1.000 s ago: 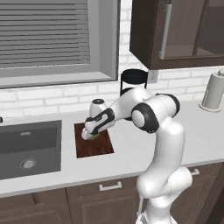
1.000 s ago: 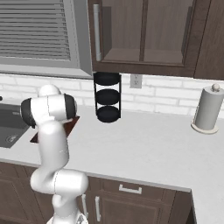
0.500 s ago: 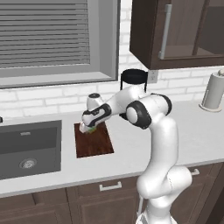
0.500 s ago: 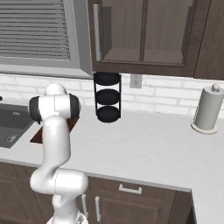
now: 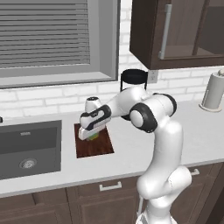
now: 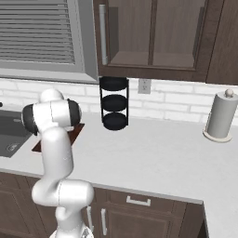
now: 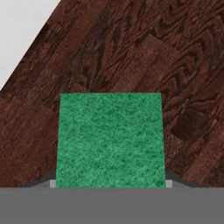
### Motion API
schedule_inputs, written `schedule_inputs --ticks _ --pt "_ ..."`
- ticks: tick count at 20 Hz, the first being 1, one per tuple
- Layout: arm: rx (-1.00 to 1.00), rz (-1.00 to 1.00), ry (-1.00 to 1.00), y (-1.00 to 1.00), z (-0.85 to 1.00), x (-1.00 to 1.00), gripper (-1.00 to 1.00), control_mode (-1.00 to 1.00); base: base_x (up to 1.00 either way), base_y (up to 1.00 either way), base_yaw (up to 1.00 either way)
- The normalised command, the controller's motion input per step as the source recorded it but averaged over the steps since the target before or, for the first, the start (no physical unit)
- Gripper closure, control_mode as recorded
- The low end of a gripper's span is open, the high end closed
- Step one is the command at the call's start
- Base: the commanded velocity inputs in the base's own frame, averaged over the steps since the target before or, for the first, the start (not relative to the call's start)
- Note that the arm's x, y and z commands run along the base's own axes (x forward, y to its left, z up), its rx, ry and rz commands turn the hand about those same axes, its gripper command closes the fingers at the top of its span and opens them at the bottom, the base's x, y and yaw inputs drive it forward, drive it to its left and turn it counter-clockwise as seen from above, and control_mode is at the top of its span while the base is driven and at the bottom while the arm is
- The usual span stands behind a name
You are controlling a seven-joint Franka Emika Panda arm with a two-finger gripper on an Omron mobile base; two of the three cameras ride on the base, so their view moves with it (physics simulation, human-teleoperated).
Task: Pick up the sponge from the counter and clean the cutting board by briefly scrubbing or pressing down on the cutting board. Once finished, release the sponge.
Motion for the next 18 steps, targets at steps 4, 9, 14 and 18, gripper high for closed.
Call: schedule_inputs --ticks 4,9,14,18 --pt "0.0 0.0 0.01 -0.06 -0.17 -1.0 1.0 -1.0 0.0 0.0 0.0" --pt "0.0 0.0 0.0 -0.11 0.0 -0.97 1.0 -1.0 0.0 0.0 0.0" --pt "0.0 -0.01 0.11 -0.12 0.02 -0.24 1.0 -1.0 0.0 0.0 0.0" --pt "0.01 -0.08 0.06 -0.1 0.1 0.56 1.0 -1.0 0.0 0.0 0.0"
